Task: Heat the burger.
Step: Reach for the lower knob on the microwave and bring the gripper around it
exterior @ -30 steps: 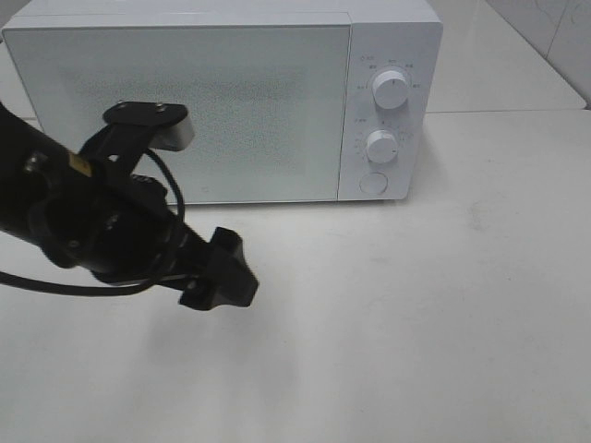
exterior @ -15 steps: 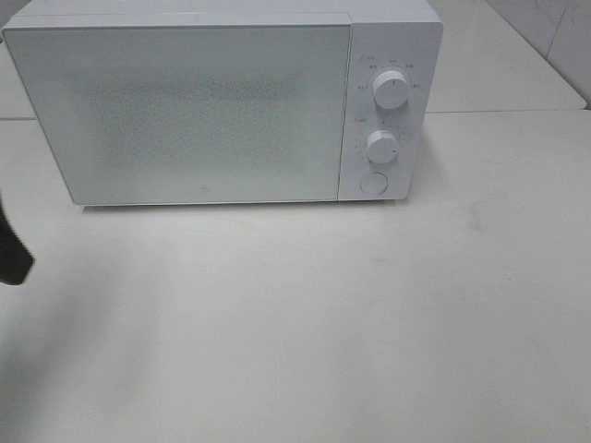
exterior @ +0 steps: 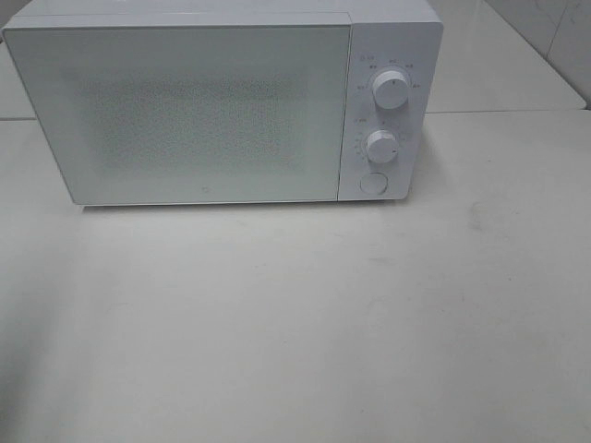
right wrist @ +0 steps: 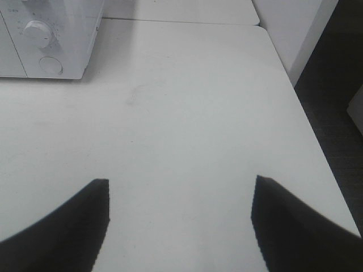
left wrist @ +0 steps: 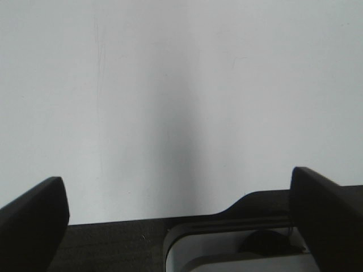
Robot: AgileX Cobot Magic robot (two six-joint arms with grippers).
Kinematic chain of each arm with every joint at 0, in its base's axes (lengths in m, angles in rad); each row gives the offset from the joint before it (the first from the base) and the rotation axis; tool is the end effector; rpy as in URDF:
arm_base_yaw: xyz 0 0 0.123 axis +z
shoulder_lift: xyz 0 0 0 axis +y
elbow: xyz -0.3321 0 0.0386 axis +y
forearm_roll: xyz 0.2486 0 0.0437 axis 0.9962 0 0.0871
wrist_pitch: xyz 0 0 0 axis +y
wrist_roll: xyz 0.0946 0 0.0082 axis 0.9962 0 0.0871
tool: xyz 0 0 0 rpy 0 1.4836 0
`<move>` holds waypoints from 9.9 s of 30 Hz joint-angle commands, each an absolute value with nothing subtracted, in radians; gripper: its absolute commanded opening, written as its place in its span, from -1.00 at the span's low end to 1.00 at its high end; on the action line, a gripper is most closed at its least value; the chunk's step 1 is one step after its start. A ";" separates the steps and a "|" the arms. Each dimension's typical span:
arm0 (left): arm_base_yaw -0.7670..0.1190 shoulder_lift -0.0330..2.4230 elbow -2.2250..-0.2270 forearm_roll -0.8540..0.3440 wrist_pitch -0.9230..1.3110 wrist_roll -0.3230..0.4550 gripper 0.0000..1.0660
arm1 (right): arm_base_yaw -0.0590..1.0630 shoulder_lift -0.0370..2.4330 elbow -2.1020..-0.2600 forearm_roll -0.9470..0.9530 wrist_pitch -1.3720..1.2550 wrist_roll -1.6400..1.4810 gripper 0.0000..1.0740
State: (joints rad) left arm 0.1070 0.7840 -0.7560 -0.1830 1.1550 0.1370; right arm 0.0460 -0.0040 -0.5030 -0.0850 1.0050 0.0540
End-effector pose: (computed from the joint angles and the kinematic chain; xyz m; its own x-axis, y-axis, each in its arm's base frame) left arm 0.0863 -0.0066 0.3385 -0.8814 -0.0328 -0.4712 0.0263 0.9926 -0.1184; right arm -0.0489 -0.0091 0.2814 -0.3972 -0.0099 -0.9177 0.0231 0.9995 -0.0208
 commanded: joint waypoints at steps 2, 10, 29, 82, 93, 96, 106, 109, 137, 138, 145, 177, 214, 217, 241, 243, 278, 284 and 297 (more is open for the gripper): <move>0.110 0.633 -0.680 -0.172 1.123 0.131 0.83 | 0.037 -0.034 -0.502 -0.087 0.994 0.057 0.27; 0.109 0.415 -0.611 -0.138 1.118 0.131 0.83 | 0.037 -0.034 -0.502 -0.087 0.994 0.057 0.27; 0.080 0.064 -0.521 -0.145 1.077 0.131 0.83 | 0.037 -0.034 -0.502 -0.087 0.994 0.057 0.27; 0.080 -0.029 -0.521 -0.148 1.076 0.131 0.83 | 0.037 -0.023 -0.540 -0.089 0.886 0.042 0.27; 0.080 -0.029 -0.521 -0.148 1.076 0.131 0.83 | 0.037 0.192 -0.540 -0.089 0.723 0.042 0.43; 0.080 -0.029 -0.521 -0.148 1.076 0.131 0.83 | 0.037 0.275 -0.540 -0.089 0.650 0.042 0.42; 0.080 -0.029 -0.521 -0.148 1.076 0.131 0.83 | 0.037 0.560 -0.492 -0.086 0.309 0.049 0.43; 0.080 -0.029 -0.521 -0.148 1.076 0.131 0.83 | 0.037 0.628 -0.479 -0.086 0.198 0.049 0.42; 0.080 -0.029 -0.521 -0.148 1.076 0.131 0.83 | 0.178 1.202 -0.390 0.248 -0.688 -0.242 0.42; 0.080 -0.029 -0.521 -0.148 1.076 0.131 0.83 | 0.178 1.202 -0.390 0.248 -0.688 -0.242 0.42; 0.080 -0.029 -0.521 -0.148 1.076 0.131 0.83 | 0.382 1.297 -0.343 0.538 -0.906 -0.436 0.42; 0.080 -0.029 -0.521 -0.148 1.076 0.131 0.83 | 0.899 1.688 -0.412 1.015 -1.313 -0.472 0.42; 0.080 -0.029 -0.521 -0.147 1.076 0.131 0.83 | 0.777 1.820 -0.546 0.923 -1.298 -0.388 0.42; 0.080 -0.029 -0.521 -0.147 1.076 0.131 0.83 | 0.744 1.852 -0.582 0.898 -1.290 -0.365 0.42; 0.080 -0.029 -0.521 -0.147 1.076 0.131 0.83 | 0.640 2.087 -0.802 0.793 -1.209 -0.291 0.42; 0.080 -0.029 -0.521 -0.147 1.076 0.131 0.83 | 0.640 2.099 -0.813 0.794 -1.209 -0.289 0.42; 0.080 -0.029 -0.521 -0.147 1.076 0.131 0.83 | 0.640 2.102 -0.828 0.825 -1.338 -0.333 -0.66; 0.080 -0.029 -0.521 -0.147 1.076 0.131 0.83 | 0.640 2.102 -0.828 0.821 -1.345 -0.332 -0.69; 0.080 -0.029 -0.521 -0.147 1.076 0.131 0.83 | 0.640 2.102 -0.828 0.736 -1.401 -0.242 -0.73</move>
State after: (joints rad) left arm 0.0850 -0.0040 -0.5240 -0.1370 1.0890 0.1370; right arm 0.6420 2.1180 -0.8150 0.8150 -1.2020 -0.2590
